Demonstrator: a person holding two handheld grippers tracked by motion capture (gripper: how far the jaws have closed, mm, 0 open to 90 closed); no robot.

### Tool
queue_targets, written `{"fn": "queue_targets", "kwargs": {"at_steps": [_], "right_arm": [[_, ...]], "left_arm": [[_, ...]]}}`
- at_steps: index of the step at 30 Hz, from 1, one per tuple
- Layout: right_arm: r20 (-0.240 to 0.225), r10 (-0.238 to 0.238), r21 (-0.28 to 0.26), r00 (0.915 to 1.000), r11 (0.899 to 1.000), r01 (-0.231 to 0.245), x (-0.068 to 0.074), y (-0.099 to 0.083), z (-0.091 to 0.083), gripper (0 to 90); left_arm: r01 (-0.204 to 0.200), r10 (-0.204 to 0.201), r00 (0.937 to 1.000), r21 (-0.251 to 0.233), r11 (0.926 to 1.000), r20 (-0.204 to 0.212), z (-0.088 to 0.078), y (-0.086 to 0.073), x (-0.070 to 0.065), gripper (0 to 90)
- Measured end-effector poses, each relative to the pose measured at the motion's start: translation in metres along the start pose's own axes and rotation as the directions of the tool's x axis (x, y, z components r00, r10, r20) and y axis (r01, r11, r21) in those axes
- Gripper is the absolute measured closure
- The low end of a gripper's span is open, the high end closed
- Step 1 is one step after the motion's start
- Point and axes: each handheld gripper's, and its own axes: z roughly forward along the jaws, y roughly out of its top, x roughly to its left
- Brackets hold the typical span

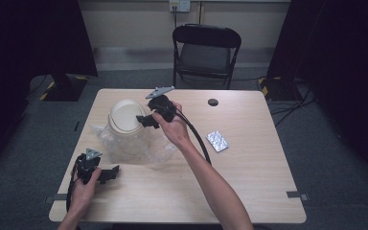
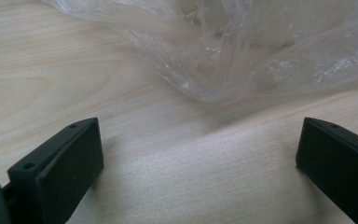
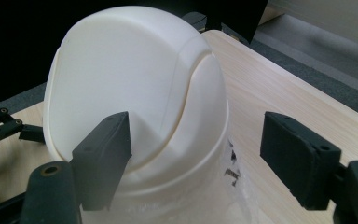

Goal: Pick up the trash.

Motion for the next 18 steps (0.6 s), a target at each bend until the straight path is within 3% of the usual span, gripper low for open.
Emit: {"fn": "queue_targets", "kwargs": {"at_steps": [3, 7, 12, 18], "right_arm": [[-0.007, -0.002, -0.008, 1.0000, 1.000, 0.002, 0.002, 0.006, 0.005, 22.6], [-0.007, -0.019, 0.030, 0.9998, 0.999, 0.019, 0.006, 0.005, 0.016, 21.7], [-0.026, -0.001, 0.046, 0.9997, 0.999, 0.003, 0.004, 0.002, 0.026, 15.5], [-0.002, -0.002, 0.084, 1.0000, 0.996, 0.002, 0.004, -0.003, 0.036, 15.3]], "left_arm": [[0.000, 0.000, 1.0000, -0.001, 1.0000, 0.000, 0.000, 0.000, 0.000, 0.0], [0.000, 0.000, 1.0000, -0.001, 1.0000, 0.000, 0.000, 0.000, 0.000, 0.0], [0.000, 0.000, 1.0000, -0.001, 1.0000, 0.000, 0.000, 0.000, 0.000, 0.0], [0.001, -0.001, 1.0000, -0.001, 1.0000, 0.000, 0.000, 0.000, 0.000, 0.0]]}}
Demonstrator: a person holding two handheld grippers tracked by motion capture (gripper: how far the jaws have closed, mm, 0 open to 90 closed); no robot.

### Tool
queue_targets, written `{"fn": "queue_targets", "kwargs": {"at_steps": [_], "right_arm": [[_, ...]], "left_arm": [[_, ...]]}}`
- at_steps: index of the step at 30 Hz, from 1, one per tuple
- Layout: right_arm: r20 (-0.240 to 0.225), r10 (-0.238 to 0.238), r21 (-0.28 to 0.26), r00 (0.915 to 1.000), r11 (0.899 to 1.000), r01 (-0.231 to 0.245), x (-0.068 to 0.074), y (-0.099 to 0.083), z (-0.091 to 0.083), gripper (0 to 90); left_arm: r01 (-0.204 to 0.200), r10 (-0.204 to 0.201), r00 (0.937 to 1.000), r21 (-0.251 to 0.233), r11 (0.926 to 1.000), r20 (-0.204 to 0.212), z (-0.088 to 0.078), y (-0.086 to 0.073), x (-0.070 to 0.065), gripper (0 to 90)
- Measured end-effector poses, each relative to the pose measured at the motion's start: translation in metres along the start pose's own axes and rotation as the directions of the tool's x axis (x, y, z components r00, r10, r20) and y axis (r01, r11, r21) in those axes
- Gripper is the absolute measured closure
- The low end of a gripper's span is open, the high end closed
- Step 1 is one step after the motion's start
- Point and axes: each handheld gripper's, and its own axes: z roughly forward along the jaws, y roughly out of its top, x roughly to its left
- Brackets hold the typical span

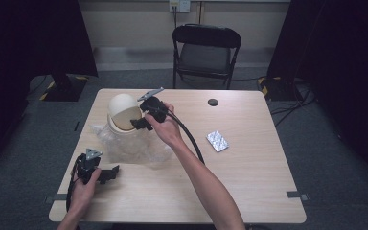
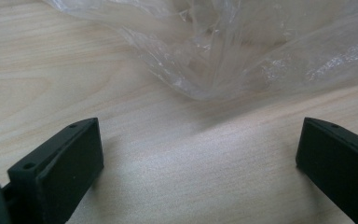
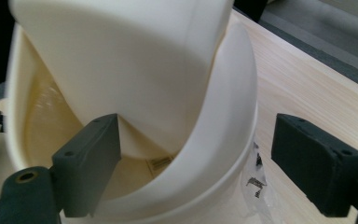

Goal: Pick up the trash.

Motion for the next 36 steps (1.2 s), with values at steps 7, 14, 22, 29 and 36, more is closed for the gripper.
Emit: {"fn": "queue_targets", "kwargs": {"at_steps": [7, 14, 22, 29, 36], "right_arm": [[0.040, 0.044, -0.002, 0.9982, 0.999, -0.043, -0.003, -0.003, 0.015, 15.0], [0.078, 0.051, -0.012, 0.9956, 0.999, -0.050, -0.004, 0.002, 0.024, 15.7], [0.058, 0.057, -0.026, 0.9967, 0.998, -0.055, 0.000, 0.001, 0.020, 19.7], [0.017, 0.058, -0.061, 0.9982, 0.997, -0.057, 0.003, 0.001, -0.001, 18.7], [0.016, 0.054, -0.096, 0.9984, 0.994, -0.053, -0.001, -0.001, -0.032, 17.2]], "left_arm": [[0.000, 0.000, 1.0000, 0.000, 1.0000, -0.001, 0.000, 0.000, 0.000, 0.0], [0.000, 0.000, 1.0000, 0.000, 1.0000, 0.000, 0.000, 0.000, 0.000, 0.0], [0.000, 0.000, 1.0000, -0.001, 1.0000, -0.001, 0.000, 0.000, 0.000, 0.0], [0.000, 0.000, 1.0000, -0.001, 1.0000, -0.001, 0.000, 0.000, 0.000, 0.0], [0.000, 0.000, 1.0000, 0.000, 1.0000, -0.001, 0.000, 0.000, 0.000, 0.0]]}}
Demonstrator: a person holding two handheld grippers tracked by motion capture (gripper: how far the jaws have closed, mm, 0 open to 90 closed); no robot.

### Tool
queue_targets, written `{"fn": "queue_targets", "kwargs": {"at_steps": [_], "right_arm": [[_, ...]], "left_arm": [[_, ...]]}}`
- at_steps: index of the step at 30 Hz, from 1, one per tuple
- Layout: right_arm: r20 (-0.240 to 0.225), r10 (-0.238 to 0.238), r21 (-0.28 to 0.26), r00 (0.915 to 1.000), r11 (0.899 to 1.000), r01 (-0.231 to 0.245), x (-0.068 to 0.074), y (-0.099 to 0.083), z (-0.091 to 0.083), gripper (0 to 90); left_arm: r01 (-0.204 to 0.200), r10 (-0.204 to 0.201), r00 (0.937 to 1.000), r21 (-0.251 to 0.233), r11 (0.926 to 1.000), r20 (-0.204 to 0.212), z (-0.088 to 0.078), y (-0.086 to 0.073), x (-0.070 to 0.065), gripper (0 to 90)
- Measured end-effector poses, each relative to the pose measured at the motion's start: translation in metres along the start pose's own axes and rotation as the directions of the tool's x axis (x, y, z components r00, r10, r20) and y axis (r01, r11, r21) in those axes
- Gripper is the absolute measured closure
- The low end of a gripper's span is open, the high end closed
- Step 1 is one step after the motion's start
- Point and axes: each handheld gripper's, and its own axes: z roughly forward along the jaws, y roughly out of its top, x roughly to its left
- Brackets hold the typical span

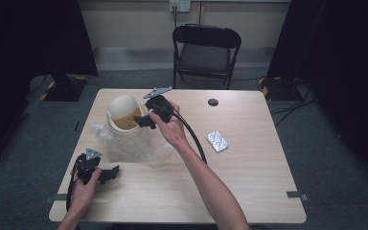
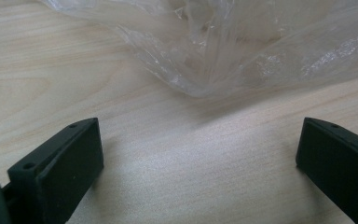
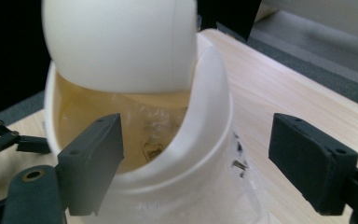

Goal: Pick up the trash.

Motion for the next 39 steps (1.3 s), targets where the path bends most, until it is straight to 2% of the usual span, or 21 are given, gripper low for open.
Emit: {"fn": "queue_targets", "kwargs": {"at_steps": [1, 4, 5, 8, 10, 11, 14, 16, 20, 22, 26, 27, 28, 30, 32, 33, 34, 35, 37, 38, 39], "right_arm": [[0.003, 0.000, -0.015, 1.0000, 1.000, 0.000, -0.003, -0.001, -0.010, 16.9], [0.011, -0.004, -0.022, 0.9999, 1.000, 0.004, -0.005, -0.004, -0.020, 16.2], [0.020, -0.005, -0.011, 0.9998, 1.000, 0.005, -0.010, -0.009, -0.027, 15.3], [0.037, -0.006, 0.007, 0.9993, 1.000, 0.006, -0.016, -0.016, -0.032, 15.2], [0.044, 0.024, 0.006, 0.9987, 1.000, -0.024, -0.027, -0.030, -0.043, 14.7], [0.044, 0.024, 0.006, 0.9987, 1.000, -0.024, -0.027, -0.030, -0.043, 14.7], [0.067, 0.038, 0.021, 0.9971, 0.999, -0.039, -0.038, -0.045, -0.052, 14.7], [0.090, 0.054, 0.024, 0.9945, 0.998, -0.056, -0.049, -0.059, -0.064, 14.6], [0.117, 0.067, 0.027, 0.9909, 0.997, -0.071, -0.059, -0.071, -0.077, 14.5], [0.144, 0.082, 0.036, 0.9862, 0.995, -0.088, -0.070, -0.083, -0.090, 14.7], [0.162, 0.111, 0.032, 0.9805, 0.992, -0.118, -0.080, -0.098, -0.101, 14.2], [0.166, 0.134, 0.039, 0.9770, 0.989, -0.142, -0.084, -0.110, -0.107, 14.1], [0.166, 0.134, 0.039, 0.9770, 0.989, -0.142, -0.084, -0.110, -0.107, 14.1], [0.189, 0.134, 0.055, 0.9728, 0.988, -0.147, -0.089, -0.129, -0.113, 13.8], [0.201, 0.138, 0.071, 0.9699, 0.985, -0.155, -0.092, -0.135, -0.115, 14.0], [0.230, 0.139, 0.095, 0.9632, 0.982, -0.164, -0.099, -0.147, -0.118, 14.6], [0.230, 0.139, 0.095, 0.9632, 0.982, -0.164, -0.099, -0.147, -0.118, 14.6], [0.243, 0.155, 0.108, 0.9576, 0.977, -0.185, -0.107, -0.157, -0.122, 14.3], [0.259, 0.167, 0.113, 0.9514, 0.973, -0.201, -0.112, -0.167, -0.124, 14.7], [0.259, 0.167, 0.113, 0.9514, 0.973, -0.201, -0.112, -0.167, -0.124, 14.7], [0.258, 0.169, 0.135, 0.9514, 0.969, -0.208, -0.114, -0.171, -0.123, 14.5]], "left_arm": [[-0.001, 0.001, 1.0000, 0.001, 1.0000, 0.001, 0.000, 0.000, 0.000, 0.0], [0.000, 0.000, 1.0000, 0.001, 1.0000, 0.001, 0.000, 0.000, 0.000, 0.0], [0.000, 0.000, 1.0000, 0.002, 1.0000, 0.001, 0.000, 0.000, 0.000, 0.0], [0.000, 0.000, 1.0000, 0.001, 1.0000, 0.001, 0.000, 0.000, 0.000, 0.0], [0.000, 0.000, 1.0000, 0.001, 1.0000, 0.001, 0.000, 0.000, 0.000, 0.0], [0.000, 0.000, 1.0000, 0.001, 1.0000, 0.001, 0.000, 0.000, 0.000, 0.0], [0.000, 0.000, 1.0000, 0.001, 1.0000, 0.001, 0.000, 0.000, 0.000, 0.0], [-0.001, 0.001, 1.0000, 0.002, 1.0000, 0.001, 0.000, 0.000, 0.000, 0.0], [-0.001, 0.001, 1.0000, 0.000, 1.0000, 0.002, 0.000, 0.000, 0.000, 0.0], [-0.001, 0.001, 1.0000, 0.000, 1.0000, 0.004, 0.000, 0.001, 0.000, 0.0], [-0.001, 0.001, 1.0000, 0.000, 1.0000, 0.004, 0.000, 0.001, 0.000, 0.0], [-0.003, 0.003, 1.0000, 0.002, 1.0000, 0.003, 0.000, 0.001, 0.001, 0.0], [-0.001, 0.001, 1.0000, 0.000, 1.0000, 0.004, 0.000, 0.001, 0.001, 0.0], [-0.003, 0.003, 1.0000, 0.001, 1.0000, 0.003, 0.000, 0.001, 0.001, 0.0], [-0.003, 0.003, 1.0000, 0.001, 1.0000, 0.002, 0.000, 0.000, 0.001, 0.0], [-0.005, 0.005, 1.0000, 0.002, 1.0000, 0.002, 0.000, 0.000, 0.001, 0.0], [-0.005, 0.005, 1.0000, 0.002, 1.0000, 0.002, 0.000, 0.000, 0.001, 0.0], [-0.005, 0.005, 1.0000, 0.002, 1.0000, 0.002, 0.000, 0.000, 0.001, 0.0], [-0.003, 0.003, 1.0000, 0.001, 1.0000, 0.002, 0.000, 0.000, 0.001, 0.0], [-0.003, 0.003, 1.0000, 0.001, 1.0000, 0.002, 0.000, 0.000, 0.001, 0.0], [-0.002, 0.002, 1.0000, 0.000, 1.0000, 0.002, 0.000, 0.000, 0.000, 0.0]]}}
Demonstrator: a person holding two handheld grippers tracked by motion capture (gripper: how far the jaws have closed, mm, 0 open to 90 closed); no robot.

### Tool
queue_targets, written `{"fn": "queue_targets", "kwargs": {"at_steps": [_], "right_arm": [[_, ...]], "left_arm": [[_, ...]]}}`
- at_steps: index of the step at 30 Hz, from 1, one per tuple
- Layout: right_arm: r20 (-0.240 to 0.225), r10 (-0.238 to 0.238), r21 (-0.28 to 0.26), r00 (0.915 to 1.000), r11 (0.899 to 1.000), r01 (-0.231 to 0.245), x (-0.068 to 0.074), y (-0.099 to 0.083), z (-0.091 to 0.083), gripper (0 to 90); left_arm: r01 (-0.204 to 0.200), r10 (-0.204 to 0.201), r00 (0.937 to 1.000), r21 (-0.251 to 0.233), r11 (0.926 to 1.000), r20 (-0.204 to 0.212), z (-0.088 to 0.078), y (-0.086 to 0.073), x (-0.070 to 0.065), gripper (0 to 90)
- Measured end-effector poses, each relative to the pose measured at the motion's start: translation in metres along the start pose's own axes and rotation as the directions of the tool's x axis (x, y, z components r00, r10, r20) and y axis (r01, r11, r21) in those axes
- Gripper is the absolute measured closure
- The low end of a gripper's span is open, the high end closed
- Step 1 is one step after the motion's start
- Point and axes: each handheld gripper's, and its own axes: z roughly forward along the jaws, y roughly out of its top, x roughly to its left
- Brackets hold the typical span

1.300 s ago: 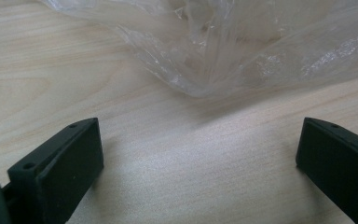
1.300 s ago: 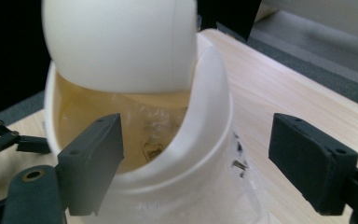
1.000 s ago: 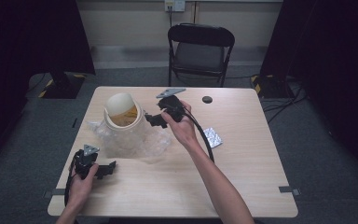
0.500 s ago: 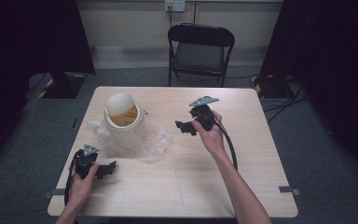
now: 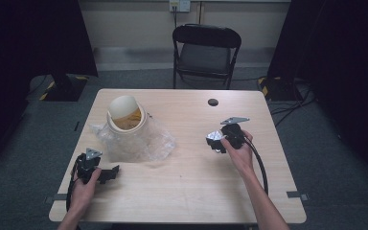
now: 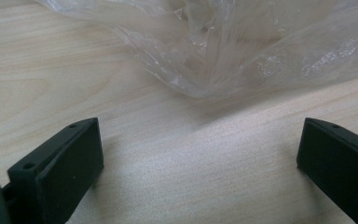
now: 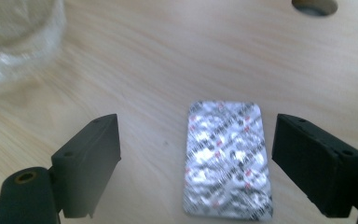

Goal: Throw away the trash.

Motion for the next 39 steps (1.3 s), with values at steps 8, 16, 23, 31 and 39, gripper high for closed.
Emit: {"fn": "queue_targets", "kwargs": {"at_steps": [8, 16, 23, 31, 39], "right_arm": [[0.017, 0.032, 0.043, 0.9993, 0.999, -0.033, -0.020, -0.022, 0.015, 17.4], [0.017, 0.037, 0.050, 0.9992, 0.998, -0.038, -0.021, -0.031, 0.028, 19.4], [0.057, -0.007, 0.039, 0.9983, 0.999, 0.005, -0.016, -0.034, 0.029, 21.3], [0.074, -0.011, 0.024, 0.9972, 1.000, 0.010, -0.013, -0.035, 0.027, 34.0], [0.082, -0.005, 0.028, 0.9966, 1.000, 0.003, -0.011, -0.035, 0.027, 34.2]], "left_arm": [[-0.001, 0.001, 1.0000, 0.001, 1.0000, 0.000, 0.000, 0.000, 0.000, 0.0], [-0.003, 0.003, 1.0000, 0.002, 1.0000, 0.000, 0.000, 0.000, 0.000, 0.0], [-0.003, 0.003, 1.0000, 0.002, 1.0000, 0.000, 0.000, 0.000, 0.000, 0.0], [-0.003, 0.003, 1.0000, 0.001, 1.0000, 0.000, 0.000, 0.000, 0.000, 0.0], [-0.003, 0.003, 1.0000, 0.002, 1.0000, 0.000, 0.000, 0.000, 0.000, 0.0]]}}
